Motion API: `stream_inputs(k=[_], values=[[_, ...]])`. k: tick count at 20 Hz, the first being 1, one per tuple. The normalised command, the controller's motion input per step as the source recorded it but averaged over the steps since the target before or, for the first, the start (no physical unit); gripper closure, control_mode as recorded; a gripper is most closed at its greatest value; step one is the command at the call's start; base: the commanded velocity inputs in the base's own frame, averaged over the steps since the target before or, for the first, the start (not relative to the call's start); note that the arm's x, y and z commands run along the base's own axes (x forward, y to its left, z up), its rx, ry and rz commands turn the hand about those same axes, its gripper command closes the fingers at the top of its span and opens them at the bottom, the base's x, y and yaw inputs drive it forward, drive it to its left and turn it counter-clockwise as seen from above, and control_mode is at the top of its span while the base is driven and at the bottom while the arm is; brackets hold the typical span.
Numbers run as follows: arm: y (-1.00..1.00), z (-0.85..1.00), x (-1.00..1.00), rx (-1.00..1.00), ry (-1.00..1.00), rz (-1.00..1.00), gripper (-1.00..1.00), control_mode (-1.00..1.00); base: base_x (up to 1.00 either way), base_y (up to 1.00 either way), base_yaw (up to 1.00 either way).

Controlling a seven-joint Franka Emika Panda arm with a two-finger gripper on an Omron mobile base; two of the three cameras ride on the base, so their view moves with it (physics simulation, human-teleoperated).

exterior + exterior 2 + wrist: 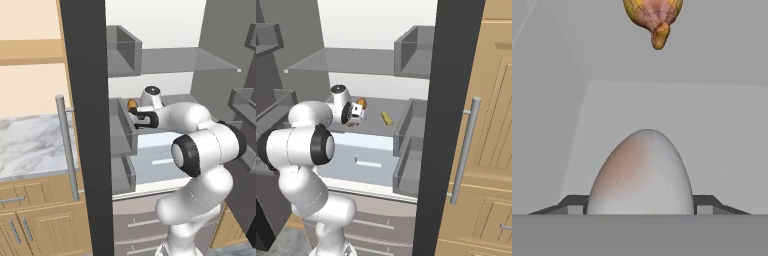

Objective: Pick the egg and butter from the fridge and place them by the bowl for mixing.

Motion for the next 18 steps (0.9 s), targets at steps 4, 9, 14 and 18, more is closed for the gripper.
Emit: stream_inputs(k=[4, 9, 14, 18], values=[[0.0, -0.06, -0.14, -0.01, -0.03, 0.0, 1.0, -1.0, 0.0, 0.0, 0.0], [-0.15, 0.13, -0.41, 0.0, 0.0, 0.01, 1.0, -1.0, 0.0, 0.0, 0.0], [-0.15, 0.37, -0.51, -0.01, 0.0, 0.06, 1.0, -1.0, 0.0, 0.0, 0.0], [-0.15, 0.46, -0.59, 0.0, 0.0, 0.04, 1.0, -1.0, 0.0, 0.0, 0.0]])
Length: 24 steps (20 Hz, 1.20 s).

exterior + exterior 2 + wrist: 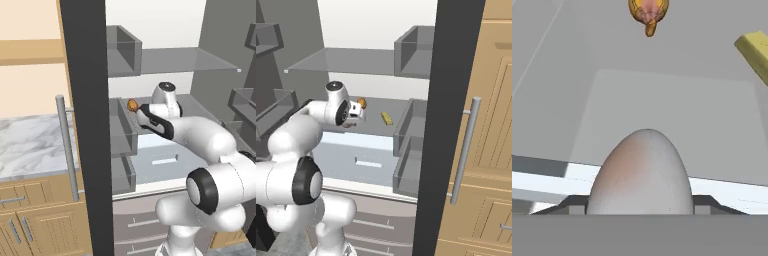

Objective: Pick the egg and butter from the fridge and place them by the bowl for mixing.

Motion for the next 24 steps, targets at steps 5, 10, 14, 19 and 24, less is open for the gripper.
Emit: stream_inputs(k=[5, 10, 14, 19, 24], values=[[-0.09, 0.43, -0.52, 0.0, 0.0, 0.0, 1.0, -1.0, 0.0, 0.0, 0.0], [-0.06, 0.34, -0.52, -0.02, 0.0, 0.0, 1.0, -1.0, 0.0, 0.0, 0.0], [-0.07, 0.22, -0.64, 0.0, -0.04, 0.02, 1.0, -1.0, 0.0, 0.0, 0.0], [-0.01, 0.07, -0.35, 0.0, -0.01, 0.04, 1.0, -1.0, 0.0, 0.0, 0.0], [0.0, 0.0, 0.0, 0.0, 0.0, 0.0, 1.0, 1.0, 0.0, 0.0, 0.0]])
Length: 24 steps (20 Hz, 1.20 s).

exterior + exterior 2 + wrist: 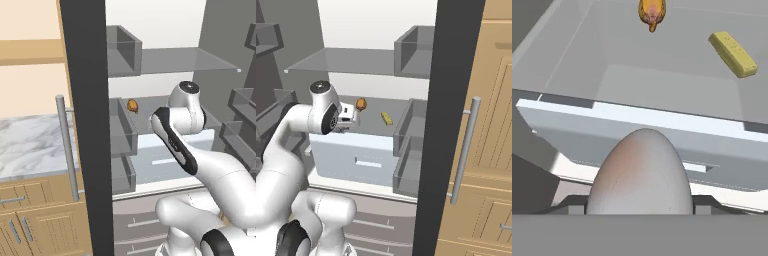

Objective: Pick the egg and butter from the fridge and place them by the bowl for mixing.

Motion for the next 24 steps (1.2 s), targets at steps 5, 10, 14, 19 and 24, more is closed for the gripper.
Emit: stream_inputs(k=[5, 10, 14, 19, 24], values=[[0.0, 0.0, 0.0, 0.0, 0.0, 0.0, 1.0, 1.0, -0.47, 0.01, 0.0], [0.0, 0.0, 0.0, 0.0, 0.0, 0.0, 1.0, 1.0, -0.7, 0.0, 0.0], [0.0, 0.0, 0.0, 0.0, 0.0, 0.0, 1.0, 1.0, -0.77, 0.02, 0.0], [0.0, 0.0, 0.0, 0.0, 0.0, 0.0, 1.0, 1.0, -0.58, 0.02, 0.44], [0.0, 0.0, 0.0, 0.0, 0.0, 0.0, 1.0, 1.0, -0.26, 0.0, 0.92]])
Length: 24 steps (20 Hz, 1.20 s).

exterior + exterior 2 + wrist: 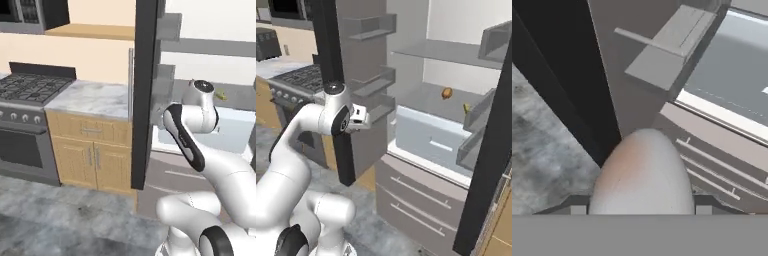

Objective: Pick the egg and butter from the fridge and place them by the bowl for mixing.

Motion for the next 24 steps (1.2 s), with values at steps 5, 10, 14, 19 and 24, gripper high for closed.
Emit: stream_inputs(k=[5, 10, 14, 19, 24], values=[[0.0, 0.0, 0.0, 0.0, 0.0, 0.0, 1.0, 1.0, -0.02, 0.0, 1.0], [0.0, 0.0, 0.0, 0.0, 0.0, 0.0, 1.0, 1.0, -0.01, 0.07, 1.0], [0.0, 0.0, 0.0, 0.0, 0.0, 0.0, 1.0, 1.0, 0.0, 0.17, 0.97], [0.0, 0.0, 0.0, 0.0, 0.0, 0.0, 1.0, 1.0, 0.22, 0.07, 0.82], [0.0, 0.0, 0.0, 0.0, 0.0, 0.0, 1.0, 1.0, 0.42, 0.0, 0.71]])
